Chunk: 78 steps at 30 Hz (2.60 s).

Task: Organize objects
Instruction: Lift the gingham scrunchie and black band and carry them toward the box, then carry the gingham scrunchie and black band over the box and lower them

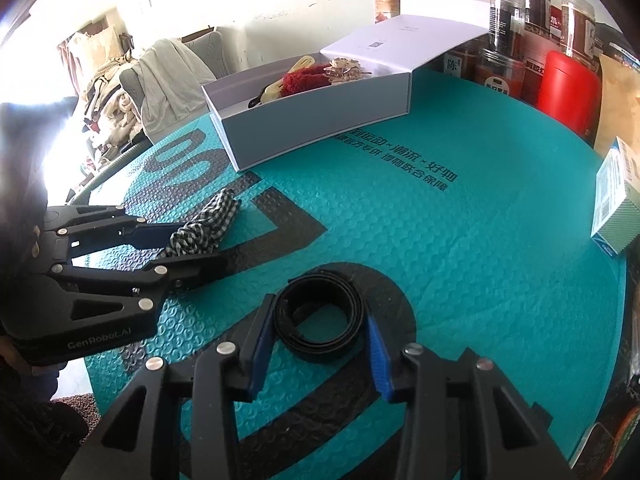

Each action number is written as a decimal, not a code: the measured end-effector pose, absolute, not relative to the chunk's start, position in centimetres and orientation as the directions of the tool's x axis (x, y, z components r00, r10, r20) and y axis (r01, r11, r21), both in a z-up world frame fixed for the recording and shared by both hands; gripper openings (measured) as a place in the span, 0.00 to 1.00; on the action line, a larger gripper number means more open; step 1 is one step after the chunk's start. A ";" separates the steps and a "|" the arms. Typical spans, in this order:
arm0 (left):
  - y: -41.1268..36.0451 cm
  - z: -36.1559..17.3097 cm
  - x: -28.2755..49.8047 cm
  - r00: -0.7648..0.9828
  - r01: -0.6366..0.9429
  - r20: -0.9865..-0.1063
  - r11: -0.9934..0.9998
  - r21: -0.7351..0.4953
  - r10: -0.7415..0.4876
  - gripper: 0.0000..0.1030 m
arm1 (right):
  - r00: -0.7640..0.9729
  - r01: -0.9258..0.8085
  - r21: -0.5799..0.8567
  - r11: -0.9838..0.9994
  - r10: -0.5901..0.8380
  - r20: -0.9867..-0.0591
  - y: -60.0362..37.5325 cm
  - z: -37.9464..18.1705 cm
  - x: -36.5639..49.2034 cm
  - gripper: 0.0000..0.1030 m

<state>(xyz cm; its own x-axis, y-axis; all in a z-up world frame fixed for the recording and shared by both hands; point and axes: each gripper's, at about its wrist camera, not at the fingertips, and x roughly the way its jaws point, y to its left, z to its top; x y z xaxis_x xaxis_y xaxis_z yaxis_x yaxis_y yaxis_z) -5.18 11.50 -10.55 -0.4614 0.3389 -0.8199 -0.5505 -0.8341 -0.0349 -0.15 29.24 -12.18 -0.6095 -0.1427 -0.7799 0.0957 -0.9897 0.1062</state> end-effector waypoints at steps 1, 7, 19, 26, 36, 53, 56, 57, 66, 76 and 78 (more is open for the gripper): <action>11.3 -10.5 -5.1 -0.460 -0.547 -0.819 -0.836 -0.044 0.344 0.26 | -0.611 0.096 0.102 -0.990 -0.140 -0.780 29.2 -12.1 0.0 0.41; 10.7 -10.2 -4.6 -0.446 -0.541 -0.818 -0.837 -0.078 0.364 0.22 | -0.621 0.095 0.094 -0.991 -0.133 -0.773 28.9 -11.6 1.1 0.40; 10.6 -7.6 -5.1 -0.452 -0.563 -0.804 -0.823 -0.080 0.387 0.22 | -0.638 0.105 0.081 -0.991 -0.130 -0.759 28.8 -9.9 0.7 0.40; 10.6 -6.7 -5.8 -0.456 -0.569 -0.799 -0.819 -0.076 0.391 0.22 | -0.635 0.118 0.081 -0.990 -0.137 -0.760 28.9 -9.5 -0.2 0.40; 10.7 -5.3 -7.1 -0.462 -0.580 -0.795 -0.812 -0.065 0.394 0.22 | -0.637 0.147 0.058 -0.987 -0.139 -0.758 28.7 -8.2 -1.7 0.40; 10.1 -2.0 -9.5 -0.505 -0.556 -0.774 -0.830 -0.047 0.383 0.22 | -0.656 0.216 0.034 -0.976 -0.170 -0.735 27.6 -4.9 -4.7 0.40; 9.8 -1.4 -10.0 -0.514 -0.548 -0.770 -0.836 -0.045 0.378 0.22 | -0.659 0.230 0.033 -0.973 -0.181 -0.730 27.2 -4.4 -5.2 0.40; 9.6 -1.3 -10.2 -0.517 -0.545 -0.769 -0.838 -0.045 0.377 0.22 | -0.660 0.235 0.034 -0.971 -0.185 -0.728 27.1 -4.2 -5.4 0.40; 8.9 -0.3 -11.9 -0.536 -0.524 -0.765 -0.851 -0.030 0.357 0.22 | -0.663 0.263 0.036 -0.964 -0.207 -0.719 26.4 -3.3 -7.4 0.40; 7.9 0.1 -15.0 -0.543 -0.499 -0.765 -0.866 -0.037 0.346 0.22 | -0.667 0.298 0.023 -0.954 -0.226 -0.710 25.9 -2.4 -10.4 0.40; 7.7 0.1 -15.7 -0.545 -0.493 -0.766 -0.869 -0.035 0.340 0.22 | -0.667 0.306 0.020 -0.952 -0.229 -0.709 25.7 -2.4 -11.1 0.40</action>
